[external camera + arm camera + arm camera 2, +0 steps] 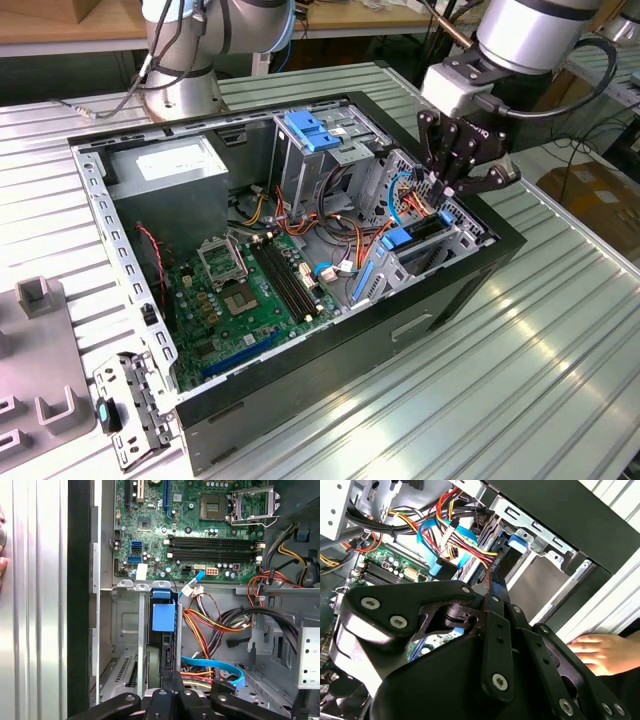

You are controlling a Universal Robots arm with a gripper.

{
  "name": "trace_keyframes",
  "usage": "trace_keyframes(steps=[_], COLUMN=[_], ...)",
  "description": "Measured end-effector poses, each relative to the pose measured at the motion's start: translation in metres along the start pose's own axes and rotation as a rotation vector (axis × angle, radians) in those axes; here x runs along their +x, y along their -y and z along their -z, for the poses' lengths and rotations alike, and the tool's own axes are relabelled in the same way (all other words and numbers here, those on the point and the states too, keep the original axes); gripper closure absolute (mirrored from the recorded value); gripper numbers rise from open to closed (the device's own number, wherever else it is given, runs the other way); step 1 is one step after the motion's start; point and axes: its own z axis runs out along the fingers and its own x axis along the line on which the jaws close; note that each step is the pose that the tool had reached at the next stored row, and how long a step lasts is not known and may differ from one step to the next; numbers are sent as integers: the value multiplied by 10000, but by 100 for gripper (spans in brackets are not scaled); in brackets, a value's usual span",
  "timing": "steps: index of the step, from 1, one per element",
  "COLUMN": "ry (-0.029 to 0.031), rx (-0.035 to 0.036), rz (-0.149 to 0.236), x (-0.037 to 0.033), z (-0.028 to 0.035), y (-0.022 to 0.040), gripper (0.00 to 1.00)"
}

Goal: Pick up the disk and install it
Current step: 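Insert the second disk wire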

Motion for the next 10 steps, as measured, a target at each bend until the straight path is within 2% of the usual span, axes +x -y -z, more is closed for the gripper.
trace_keyframes(steps=[1, 2, 3, 4, 6, 7, 10], ry=[-1, -1, 4, 8, 11, 12, 15], rx=[-10, -56, -174, -324, -450, -494, -552], rz=[-1, 2, 3, 5, 6, 6, 8], x=[0, -12, -18, -39, -69, -85, -154], z=[0, 155, 243, 245, 245, 245, 243], y=[-10, -35, -30, -27, -16, -8, 27], gripper=[89, 89, 89, 89, 89, 89, 89])
